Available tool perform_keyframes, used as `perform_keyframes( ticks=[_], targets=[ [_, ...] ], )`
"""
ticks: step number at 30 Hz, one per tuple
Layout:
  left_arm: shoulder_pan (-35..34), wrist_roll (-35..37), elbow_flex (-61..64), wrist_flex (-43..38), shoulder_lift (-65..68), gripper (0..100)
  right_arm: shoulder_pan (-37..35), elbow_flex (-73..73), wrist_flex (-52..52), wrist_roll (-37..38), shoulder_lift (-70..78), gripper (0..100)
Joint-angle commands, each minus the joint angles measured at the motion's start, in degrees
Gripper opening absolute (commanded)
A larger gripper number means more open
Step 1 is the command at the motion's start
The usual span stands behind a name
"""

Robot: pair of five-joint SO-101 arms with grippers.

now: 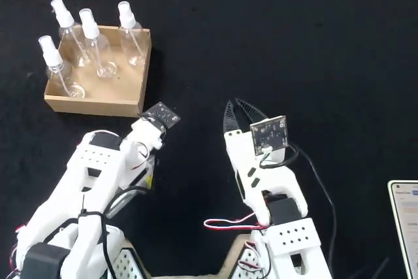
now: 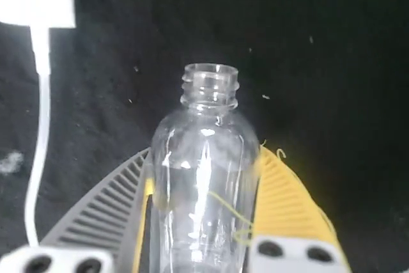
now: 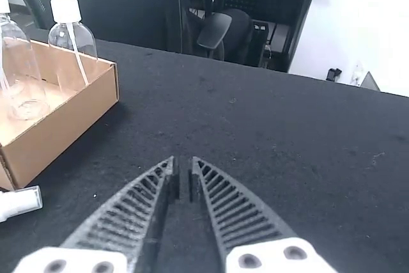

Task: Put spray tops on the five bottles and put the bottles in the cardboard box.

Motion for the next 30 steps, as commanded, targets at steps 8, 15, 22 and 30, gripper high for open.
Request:
perform_keyframes(
  ticks=[8,15,22,30],
  targets=[
    [-10.59,0.44,-20.26,17.85,-14.15,11,0.53,-1.89,1.05,0.00,0.22,3.8],
    [-16.31,9.58,-6.99,4.40,-26.99,11,-6.51,-12.35,21.27,0.00,0.31,3.9],
    [-26.68,9.58,2.24,-6.95,-28.31,11,-11.34,-12.62,20.84,-0.09,0.22,3.9],
    [-32.22,23.38,2.86,-6.86,-30.59,11,-24.26,-12.88,19.78,-0.09,0.84,3.9]
  ],
)
